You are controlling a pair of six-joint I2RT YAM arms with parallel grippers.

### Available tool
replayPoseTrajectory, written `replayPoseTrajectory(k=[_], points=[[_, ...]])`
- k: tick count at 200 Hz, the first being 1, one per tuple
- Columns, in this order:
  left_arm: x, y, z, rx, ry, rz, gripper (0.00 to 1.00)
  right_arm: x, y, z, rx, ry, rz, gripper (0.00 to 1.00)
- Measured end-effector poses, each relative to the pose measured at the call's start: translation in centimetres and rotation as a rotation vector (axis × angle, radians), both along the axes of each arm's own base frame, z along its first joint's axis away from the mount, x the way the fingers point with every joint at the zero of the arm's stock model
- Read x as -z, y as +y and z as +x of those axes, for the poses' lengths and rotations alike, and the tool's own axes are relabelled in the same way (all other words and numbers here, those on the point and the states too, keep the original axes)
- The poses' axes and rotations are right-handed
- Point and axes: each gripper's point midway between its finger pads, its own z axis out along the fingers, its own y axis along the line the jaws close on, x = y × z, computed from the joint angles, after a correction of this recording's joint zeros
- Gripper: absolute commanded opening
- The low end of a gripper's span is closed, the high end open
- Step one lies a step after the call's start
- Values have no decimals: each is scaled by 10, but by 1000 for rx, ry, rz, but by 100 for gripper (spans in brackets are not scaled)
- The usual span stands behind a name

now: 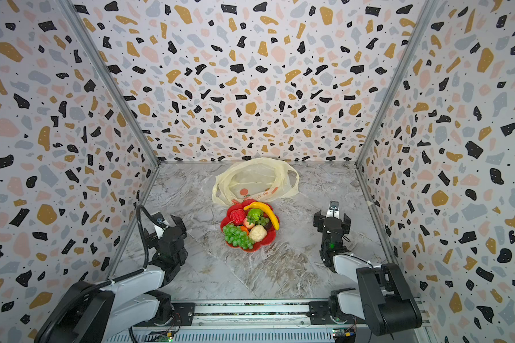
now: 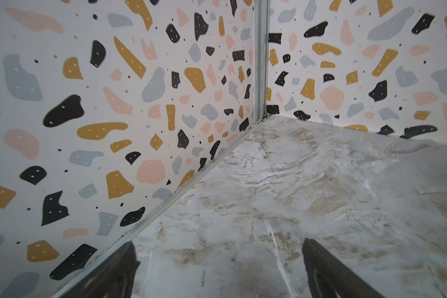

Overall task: Take fruits out of the plastic bag
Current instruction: Move the plate to the center of the table, then reset both arms

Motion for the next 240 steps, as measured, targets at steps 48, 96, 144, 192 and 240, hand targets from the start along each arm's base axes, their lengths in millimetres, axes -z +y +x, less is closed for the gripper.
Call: replayPoseTrajectory(k=[48,96,144,192,240], points=[[21,-2,26,115,41,-10,100,12,8,7,-75,-42,10,99],[18,-11,34,185,-6,-32,99,6,16,11,-149,-103,28,99],[13,-12,36,199,-33,-38,99,3,17,11,-160,-118,33,99],[13,-14,36,209,-35,-40,100,1,16,11,-159,-127,33,99],[12,-14,36,209,-36,-40,100,1,16,12,-158,-129,33,99]])
